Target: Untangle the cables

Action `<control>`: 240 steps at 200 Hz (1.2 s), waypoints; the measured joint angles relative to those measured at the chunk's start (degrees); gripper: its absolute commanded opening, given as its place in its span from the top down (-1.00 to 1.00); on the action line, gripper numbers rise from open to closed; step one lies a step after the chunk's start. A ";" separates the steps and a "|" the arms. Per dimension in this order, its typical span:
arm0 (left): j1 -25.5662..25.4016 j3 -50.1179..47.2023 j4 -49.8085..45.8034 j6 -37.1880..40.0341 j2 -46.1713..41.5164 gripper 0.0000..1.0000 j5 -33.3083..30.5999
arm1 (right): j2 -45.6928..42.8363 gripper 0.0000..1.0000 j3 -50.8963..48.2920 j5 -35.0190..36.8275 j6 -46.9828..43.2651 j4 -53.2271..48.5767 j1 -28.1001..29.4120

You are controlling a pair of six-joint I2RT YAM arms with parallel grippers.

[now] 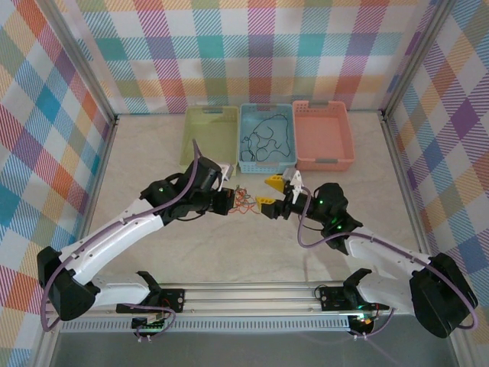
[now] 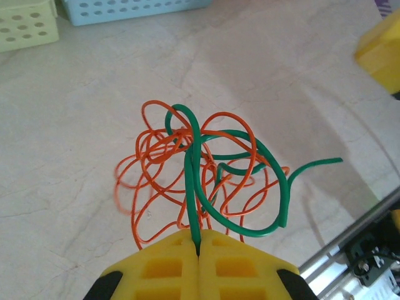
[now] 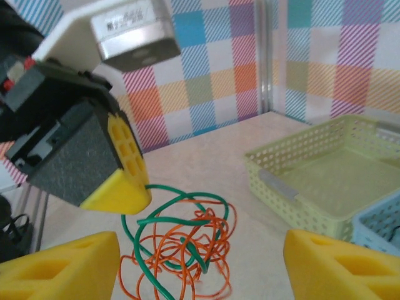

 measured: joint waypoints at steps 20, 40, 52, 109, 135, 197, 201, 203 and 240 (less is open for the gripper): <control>0.17 0.00 -0.15 0.59 -0.55 1.00 1.57 | 2.89 -0.43 1.36 -1.90 -0.59 -0.87 1.11; 0.20 0.00 -0.20 0.63 -0.66 1.00 2.64 | 5.92 -0.43 2.54 -2.71 -1.88 -1.88 2.40; 0.20 0.00 -0.24 0.61 -0.68 1.00 3.21 | 7.50 -0.44 3.04 -2.64 -2.73 -2.29 3.34; 0.22 -0.04 0.13 0.57 -1.51 1.00 5.07 | 14.67 0.00 6.45 0.96 -4.39 -3.52 4.94; 0.26 -0.35 0.15 0.57 -2.05 1.00 5.07 | 14.69 0.66 6.93 7.80 -5.09 -6.64 4.96; 0.26 -0.68 0.13 0.55 -4.48 1.00 5.27 | 14.58 1.00 6.75 21.31 -5.51 -7.65 3.76; 0.26 -0.68 0.13 0.55 -4.57 1.00 5.27 | 14.58 1.00 6.75 21.70 -5.35 -7.69 3.65; 0.26 -0.68 0.15 0.55 -4.63 1.00 5.27 | 14.58 1.00 6.75 21.97 -5.29 -7.72 3.56; 0.39 -0.72 0.13 0.55 -5.88 1.00 4.87 | 14.58 1.00 6.47 25.03 -2.84 -8.09 1.01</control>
